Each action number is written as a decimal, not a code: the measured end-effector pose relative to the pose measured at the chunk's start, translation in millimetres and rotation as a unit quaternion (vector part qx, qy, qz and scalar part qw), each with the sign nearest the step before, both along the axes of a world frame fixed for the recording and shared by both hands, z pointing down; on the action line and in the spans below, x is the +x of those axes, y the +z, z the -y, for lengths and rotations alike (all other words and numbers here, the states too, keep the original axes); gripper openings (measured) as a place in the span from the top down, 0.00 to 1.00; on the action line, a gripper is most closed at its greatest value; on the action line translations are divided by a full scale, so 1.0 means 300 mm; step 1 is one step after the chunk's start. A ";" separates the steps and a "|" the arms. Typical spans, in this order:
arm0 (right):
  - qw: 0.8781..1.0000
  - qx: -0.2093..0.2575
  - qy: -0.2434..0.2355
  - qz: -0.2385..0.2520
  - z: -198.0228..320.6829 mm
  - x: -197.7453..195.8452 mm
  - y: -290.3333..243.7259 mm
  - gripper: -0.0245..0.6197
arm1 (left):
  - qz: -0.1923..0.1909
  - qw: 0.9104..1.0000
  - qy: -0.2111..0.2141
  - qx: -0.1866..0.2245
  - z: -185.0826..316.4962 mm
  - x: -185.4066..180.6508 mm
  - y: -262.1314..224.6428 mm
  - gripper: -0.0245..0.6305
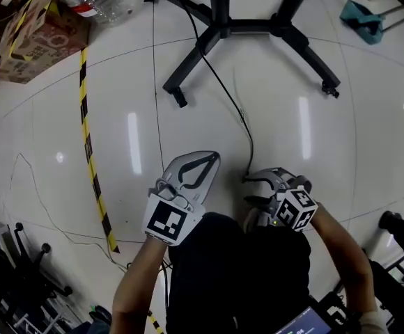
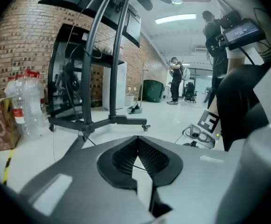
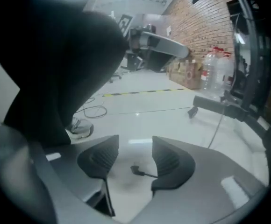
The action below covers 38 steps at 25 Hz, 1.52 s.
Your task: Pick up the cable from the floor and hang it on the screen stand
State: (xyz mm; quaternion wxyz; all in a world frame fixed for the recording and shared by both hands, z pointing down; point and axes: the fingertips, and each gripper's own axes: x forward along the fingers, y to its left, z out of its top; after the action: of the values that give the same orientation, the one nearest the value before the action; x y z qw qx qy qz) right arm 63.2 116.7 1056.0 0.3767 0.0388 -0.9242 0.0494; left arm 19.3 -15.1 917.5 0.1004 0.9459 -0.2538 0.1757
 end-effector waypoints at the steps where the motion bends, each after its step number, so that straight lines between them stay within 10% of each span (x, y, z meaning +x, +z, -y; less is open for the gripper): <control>1: 1.000 0.006 -0.021 -0.011 -0.007 -0.008 0.065 0.60 | -0.010 1.000 -0.009 -0.016 0.013 -0.003 0.061 0.93; 6: 0.997 0.007 -0.063 -0.033 -0.025 -0.001 0.300 0.58 | -0.023 0.999 -0.018 -0.044 0.079 -0.007 0.320 0.78; 11: 0.989 0.070 -0.101 -0.079 -0.019 -0.001 0.403 0.59 | 0.016 0.996 0.003 -0.084 -0.028 0.025 0.523 0.83; 14: 0.976 0.122 -0.144 -0.109 -0.051 -0.005 0.453 0.80 | 0.023 0.994 0.004 -0.110 -0.112 0.000 0.628 0.85; 20: 0.995 -0.025 0.094 0.034 0.135 -0.048 0.287 0.83 | 0.010 0.994 -0.016 -0.108 -0.069 -0.024 0.584 0.88; 23: 0.959 -0.097 0.200 0.178 0.274 -0.063 0.091 0.83 | -0.004 0.995 -0.026 -0.092 -0.025 -0.036 0.539 0.88; 29: 0.848 -0.230 0.288 0.382 0.431 -0.031 -0.292 0.83 | -0.025 0.998 -0.035 -0.042 0.025 -0.065 0.357 0.89; 38: 0.791 -0.292 0.297 0.449 0.477 0.003 -0.976 0.83 | -0.056 0.996 -0.054 -0.051 0.012 -0.034 -0.296 0.91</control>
State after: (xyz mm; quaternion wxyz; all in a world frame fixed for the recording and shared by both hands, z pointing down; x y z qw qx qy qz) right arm 64.2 -26.3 763.2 -0.1205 0.1726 -0.8738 0.4383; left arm 9.0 -18.9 828.7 0.1716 0.9329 -0.2889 0.1295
